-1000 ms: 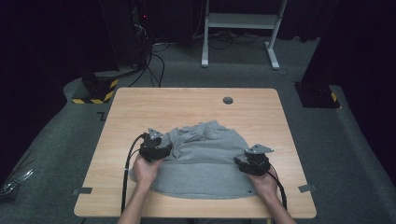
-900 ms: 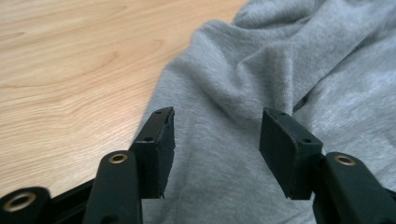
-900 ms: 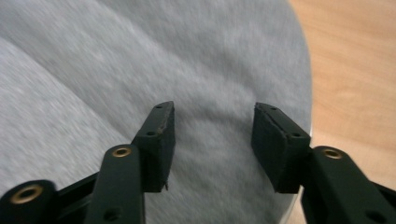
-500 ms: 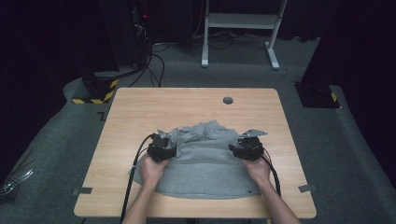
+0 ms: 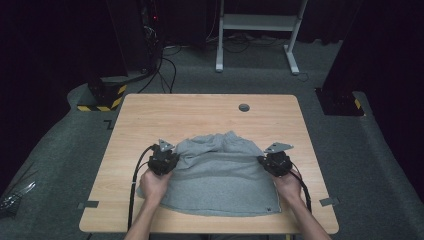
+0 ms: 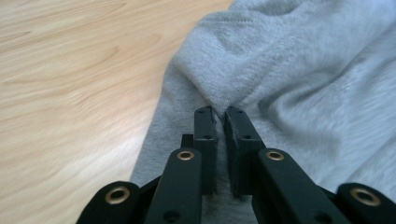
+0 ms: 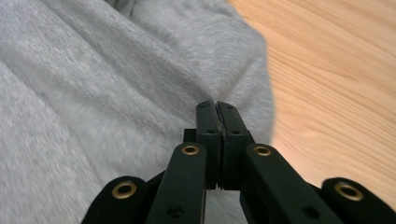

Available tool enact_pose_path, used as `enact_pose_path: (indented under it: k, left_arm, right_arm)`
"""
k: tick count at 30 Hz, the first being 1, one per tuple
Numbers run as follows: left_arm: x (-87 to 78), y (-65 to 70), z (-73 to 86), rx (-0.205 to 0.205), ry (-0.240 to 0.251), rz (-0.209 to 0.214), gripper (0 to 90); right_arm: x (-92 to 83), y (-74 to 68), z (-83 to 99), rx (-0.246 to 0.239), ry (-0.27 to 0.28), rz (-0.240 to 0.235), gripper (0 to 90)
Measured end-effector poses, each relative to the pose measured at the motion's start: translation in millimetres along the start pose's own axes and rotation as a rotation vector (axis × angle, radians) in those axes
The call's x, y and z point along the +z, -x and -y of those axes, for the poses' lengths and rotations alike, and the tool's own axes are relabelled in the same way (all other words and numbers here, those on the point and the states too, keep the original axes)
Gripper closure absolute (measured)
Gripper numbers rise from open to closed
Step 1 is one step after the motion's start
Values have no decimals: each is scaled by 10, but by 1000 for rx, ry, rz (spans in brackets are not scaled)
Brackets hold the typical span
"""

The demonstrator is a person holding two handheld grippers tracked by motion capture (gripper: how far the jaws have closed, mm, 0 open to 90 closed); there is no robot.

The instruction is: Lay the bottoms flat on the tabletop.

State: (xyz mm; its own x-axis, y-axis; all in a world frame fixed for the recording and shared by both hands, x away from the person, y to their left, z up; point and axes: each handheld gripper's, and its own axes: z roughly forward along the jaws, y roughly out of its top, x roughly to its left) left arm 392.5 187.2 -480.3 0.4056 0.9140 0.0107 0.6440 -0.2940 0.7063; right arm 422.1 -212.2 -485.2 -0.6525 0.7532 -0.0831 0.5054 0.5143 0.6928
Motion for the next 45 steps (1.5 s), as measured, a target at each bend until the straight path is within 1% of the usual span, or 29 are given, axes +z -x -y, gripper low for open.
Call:
enact_pose_path:
  k: [1,3,6,7,8,9,10,12,13,14,15,16,17,18,21,23,24,26,27,29,30,33,37,38,39,40,41,42,45]
  left_arm:
    - [0,0,0,0,0,0,838]
    - [-12,-48,143,-14,-34,8,838]
    - [23,-68,219,-29,-64,28,832]
    - [50,-38,245,-20,-78,35,824]
    - [48,-15,232,-13,-71,28,805]
    - [48,-15,232,-13,-71,28,759]
    - [27,23,171,-12,-37,25,693]
    - [17,63,78,-10,-9,18,597]
    - [17,63,78,-10,-9,18,558]
    - [28,90,20,-6,4,15,558]
    - [42,105,-14,-6,7,13,501]
    - [100,141,-86,-3,14,3,486]
    - [100,141,-86,-3,14,3,475]
    - [188,157,-120,-27,14,9,469]
    - [294,153,-125,-45,-8,4,466]
    - [426,136,-101,-59,-58,27,546]
    - [448,133,-96,-54,-65,31,592]
    - [450,123,-99,-61,-66,57,719]
    - [437,124,-100,-56,-65,54,774]
    - [420,127,-99,-51,-62,51,858]
    - [361,104,-101,-47,-59,48,874]
    - [211,63,-101,-36,-38,37,883]
    - [118,43,-51,-24,-47,37,884]
    - [118,58,-10,-19,-62,47,884]
    - [126,73,15,-10,-73,49,883]
    - [155,113,61,7,-81,51,876]
    - [155,113,61,7,-81,51,858]
    - [157,118,54,-2,-54,52,807]
    - [137,89,-23,-30,-2,42,613]
  right_arm:
    - [0,0,0,0,0,0,890]
    - [-45,41,160,17,-28,-4,889]
    - [-23,32,289,26,-46,-22,883]
    - [-28,28,296,26,-41,-35,852]
    - [-43,20,285,33,-36,-44,798]
    - [-43,20,285,33,-36,-44,798]
    - [-89,11,228,35,-7,-38,717]
    - [-135,21,148,57,35,-43,668]
    - [-135,21,148,57,35,-43,668]
    - [-147,21,102,67,49,-42,649]
    - [-125,20,16,75,65,-29,596]
    - [-92,21,-18,85,66,-20,583]
    - [-48,31,-45,97,61,-13,570]
    - [7,48,-68,109,53,-12,559]
    - [116,84,-99,130,32,-5,547]
    - [249,121,-102,155,4,-1,610]
    - [293,131,-89,151,-21,-5,702]
    - [374,146,-51,135,-76,-26,819]
    - [367,144,-47,133,-75,-29,854]
    - [350,142,-60,122,-77,-25,866]
    - [285,138,-76,94,-53,-9,872]
    - [105,163,-70,103,15,8,872]
    - [-33,169,-43,91,29,19,871]
    - [-48,161,-15,93,18,16,869]
    - [-31,138,22,71,-21,14,867]
    - [28,100,70,28,-80,6,861]
    - [50,89,90,25,-91,-3,854]
    - [58,88,100,39,-84,-9,831]
    - [46,120,59,97,-36,-9,678]
